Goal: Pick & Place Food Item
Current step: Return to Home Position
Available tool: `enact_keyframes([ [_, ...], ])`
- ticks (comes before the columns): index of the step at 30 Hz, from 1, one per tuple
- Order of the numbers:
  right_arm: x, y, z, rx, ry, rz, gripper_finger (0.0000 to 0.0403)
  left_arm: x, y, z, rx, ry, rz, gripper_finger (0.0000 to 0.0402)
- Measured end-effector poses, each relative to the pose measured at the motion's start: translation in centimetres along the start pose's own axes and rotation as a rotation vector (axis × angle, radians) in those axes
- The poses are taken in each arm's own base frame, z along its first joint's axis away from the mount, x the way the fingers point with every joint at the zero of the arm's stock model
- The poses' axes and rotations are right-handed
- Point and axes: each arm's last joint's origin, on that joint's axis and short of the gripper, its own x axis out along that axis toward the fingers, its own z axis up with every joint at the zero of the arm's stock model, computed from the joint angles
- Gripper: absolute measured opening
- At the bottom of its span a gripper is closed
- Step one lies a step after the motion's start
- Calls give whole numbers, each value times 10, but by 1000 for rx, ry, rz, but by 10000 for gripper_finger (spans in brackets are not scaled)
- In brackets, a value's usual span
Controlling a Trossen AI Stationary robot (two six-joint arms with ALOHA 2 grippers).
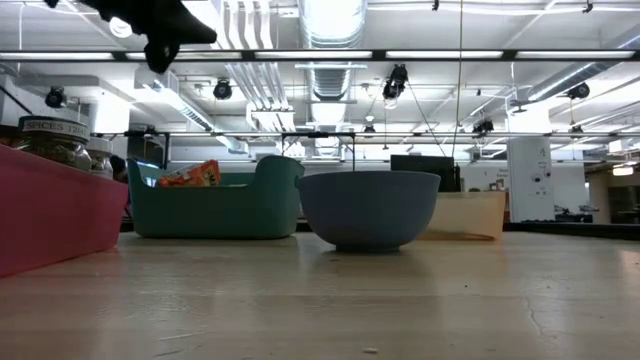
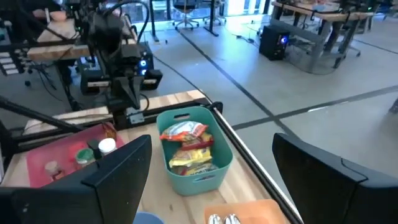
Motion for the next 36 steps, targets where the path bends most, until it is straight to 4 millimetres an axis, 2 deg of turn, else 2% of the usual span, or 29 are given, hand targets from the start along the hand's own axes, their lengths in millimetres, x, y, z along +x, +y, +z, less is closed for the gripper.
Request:
enact_keyframes([
  [7,-8,-2,5,12,-62,9,332,-13,10,-31,-78,-47,-4,13],
  [12,-11,-4,-7,23,-36,5,332,-22,13,-51,-125,-68,-31,13],
  [18,-14,-8,-32,94,-39,1,332,-31,20,-74,-166,-100,-47,13],
  [23,-16,-11,-56,143,-109,11,332,-34,25,-90,-181,-118,-55,13],
  [31,-13,-15,-95,175,-210,27,332,-25,33,-116,-187,-78,-39,13],
  [36,-6,-15,-119,180,-230,30,332,-21,35,-124,-194,-62,-33,13],
])
